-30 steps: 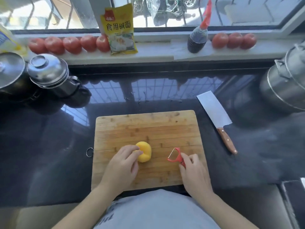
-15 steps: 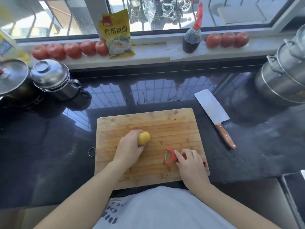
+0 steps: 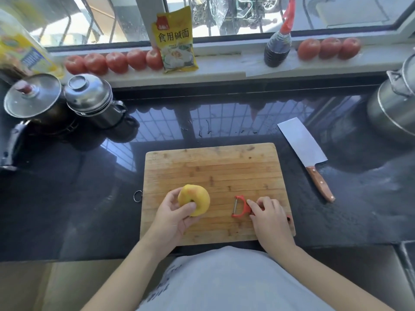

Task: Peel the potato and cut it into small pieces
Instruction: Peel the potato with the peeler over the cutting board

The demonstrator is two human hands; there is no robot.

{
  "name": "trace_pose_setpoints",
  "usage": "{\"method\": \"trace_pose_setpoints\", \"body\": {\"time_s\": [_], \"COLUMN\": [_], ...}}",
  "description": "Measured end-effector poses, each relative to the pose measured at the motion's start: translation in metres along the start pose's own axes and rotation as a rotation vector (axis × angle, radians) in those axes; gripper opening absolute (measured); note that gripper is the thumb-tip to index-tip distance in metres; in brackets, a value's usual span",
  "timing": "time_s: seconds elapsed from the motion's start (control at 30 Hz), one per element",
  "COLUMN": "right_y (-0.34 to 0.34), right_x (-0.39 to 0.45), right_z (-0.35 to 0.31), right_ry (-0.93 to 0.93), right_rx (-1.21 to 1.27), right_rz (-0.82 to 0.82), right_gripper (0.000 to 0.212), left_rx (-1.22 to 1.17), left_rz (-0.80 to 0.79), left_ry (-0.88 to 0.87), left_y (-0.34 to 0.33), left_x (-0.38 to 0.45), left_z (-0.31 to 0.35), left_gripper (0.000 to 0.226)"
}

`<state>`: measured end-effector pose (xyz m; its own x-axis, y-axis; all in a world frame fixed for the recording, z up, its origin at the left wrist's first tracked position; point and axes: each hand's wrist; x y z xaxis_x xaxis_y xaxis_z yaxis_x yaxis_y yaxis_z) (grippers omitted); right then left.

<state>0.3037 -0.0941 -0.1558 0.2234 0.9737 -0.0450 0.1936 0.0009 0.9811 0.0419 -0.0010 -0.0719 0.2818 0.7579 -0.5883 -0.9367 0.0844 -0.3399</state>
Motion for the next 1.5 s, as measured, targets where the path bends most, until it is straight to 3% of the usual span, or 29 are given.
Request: {"method": "trace_pose_setpoints", "body": {"time_s": [0.2,0.47,0.57,0.7,0.97,1.13,1.27,1.5], "right_y": [0.001,0.009,0.017,0.033,0.055,0.057,0.061,0.05], "right_x": [0.003,0.004,0.003,0.005,0.011,0.017,0.019,0.016], "right_z": [-0.001,0.001,0.001,0.001,-0.006,-0.026,-0.041,-0.039], "right_ry": [0.008,0.016,0.043,0.066,0.105,0.016,0.107,0.034], "right_rx": [0.013,0.019,0.097,0.268,0.258,0.25,0.244,0.178], "right_rz": [-0.037,-0.096,-0.101,-0.146,-0.229,-0.026,0.099,0.0], "right_gripper": [0.026,0.026,0.023,0.027,0.04,0.045,0.04,0.045], "left_rx": [0.178,-0.02,0.033,-0.033,-0.065,0.085,-0.083,-0.085], "left_rz": [0.104,0.054,0.049,0.095,0.09,0.03,0.043,0.228], "left_ry": [-0.067,-0.005,0.019,0.071,0.108,0.096,0.108,0.174], "left_y": [-0.003,-0.006,-0.009,-0.015,-0.023,-0.024,-0.027,-0.024], "left_x": [0.003,0.002,0.001,-0.001,-0.002,-0.003,-0.008,0.006], "left_z": [-0.005,-0.003,0.002,0.002,-0.001,-0.005,-0.011,-0.021], "left_gripper": [0.042,0.036,0.038,0.029,0.031,0.051,0.045,0.036]}}
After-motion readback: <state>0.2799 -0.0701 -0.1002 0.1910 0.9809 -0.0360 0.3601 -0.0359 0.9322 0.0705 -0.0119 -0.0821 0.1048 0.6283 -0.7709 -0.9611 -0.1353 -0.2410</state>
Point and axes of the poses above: each hand's wrist, its own x-axis towards the middle knuckle, its own y-axis out of the back of the hand, z = x × y, and after that the axes turned 4 degrees about -y, right-handed
